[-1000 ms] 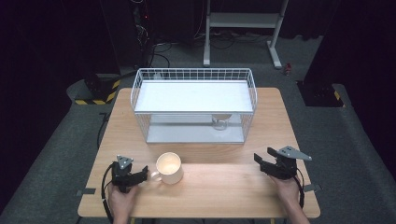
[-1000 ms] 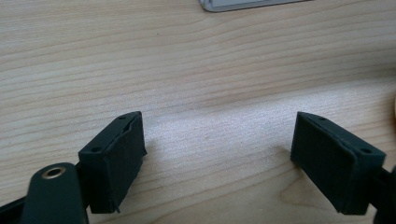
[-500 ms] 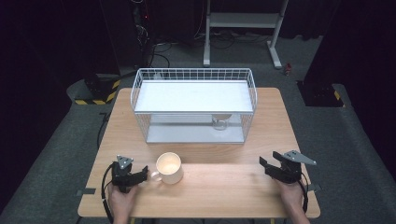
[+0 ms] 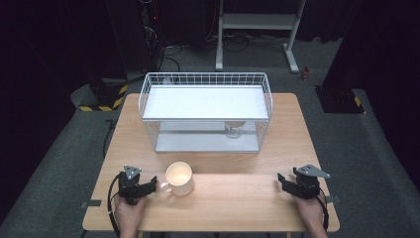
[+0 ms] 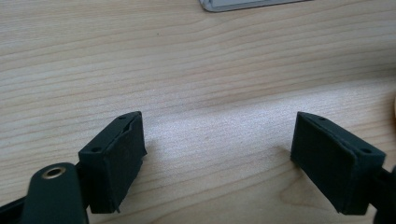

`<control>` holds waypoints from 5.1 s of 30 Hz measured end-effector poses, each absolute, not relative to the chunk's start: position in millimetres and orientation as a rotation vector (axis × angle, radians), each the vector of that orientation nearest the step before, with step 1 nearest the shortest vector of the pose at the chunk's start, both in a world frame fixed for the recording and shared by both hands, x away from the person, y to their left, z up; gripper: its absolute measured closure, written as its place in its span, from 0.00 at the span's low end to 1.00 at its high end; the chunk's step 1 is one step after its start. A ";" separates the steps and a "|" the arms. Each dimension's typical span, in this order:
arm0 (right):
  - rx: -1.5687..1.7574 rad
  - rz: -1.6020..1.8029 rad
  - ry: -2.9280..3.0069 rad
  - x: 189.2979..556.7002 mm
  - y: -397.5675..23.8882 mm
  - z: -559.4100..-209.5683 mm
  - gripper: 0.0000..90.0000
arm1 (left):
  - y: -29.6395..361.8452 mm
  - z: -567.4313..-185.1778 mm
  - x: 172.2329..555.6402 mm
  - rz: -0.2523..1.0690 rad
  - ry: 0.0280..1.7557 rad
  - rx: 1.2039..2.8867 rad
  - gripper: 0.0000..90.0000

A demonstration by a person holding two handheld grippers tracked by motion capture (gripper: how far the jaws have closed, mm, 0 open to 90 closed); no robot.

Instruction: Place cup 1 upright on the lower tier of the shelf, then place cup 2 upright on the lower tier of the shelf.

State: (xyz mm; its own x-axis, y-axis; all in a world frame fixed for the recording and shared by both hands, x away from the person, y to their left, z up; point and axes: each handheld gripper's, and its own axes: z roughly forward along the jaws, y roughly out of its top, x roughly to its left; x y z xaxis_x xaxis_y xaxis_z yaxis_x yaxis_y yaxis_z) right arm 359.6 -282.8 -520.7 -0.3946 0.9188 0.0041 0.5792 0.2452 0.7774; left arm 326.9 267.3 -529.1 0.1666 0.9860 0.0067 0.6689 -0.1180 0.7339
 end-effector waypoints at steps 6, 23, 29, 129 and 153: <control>1.352 0.920 2.102 360.3 -281.7 -521.9 0.34 | 267.3 -529.1 326.9 0.691 1.564 1.857 0.20; 1.396 0.890 2.125 365.1 -283.9 -523.2 0.27 | 267.1 -527.3 329.7 0.679 1.604 1.849 0.16; 1.403 0.888 2.120 364.6 -283.1 -523.3 0.27 | 269.8 -518.1 324.9 0.662 1.578 1.812 0.15; 1.401 0.889 2.120 363.6 -282.8 -523.3 0.27 | 175.0 -493.2 316.1 0.535 1.164 1.943 0.09; 1.400 0.888 2.121 363.6 -282.8 -523.3 0.27 | 166.3 -496.7 314.3 0.600 1.204 1.923 0.10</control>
State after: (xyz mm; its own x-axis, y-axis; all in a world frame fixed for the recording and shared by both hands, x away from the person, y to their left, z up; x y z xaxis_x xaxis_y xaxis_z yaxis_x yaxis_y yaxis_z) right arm 363.6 -282.8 -523.3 -0.3869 0.9220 -0.0160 0.6354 0.2792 0.7199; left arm 314.3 166.3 -496.7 0.4410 0.8975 -0.0098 0.5324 -0.2528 0.8079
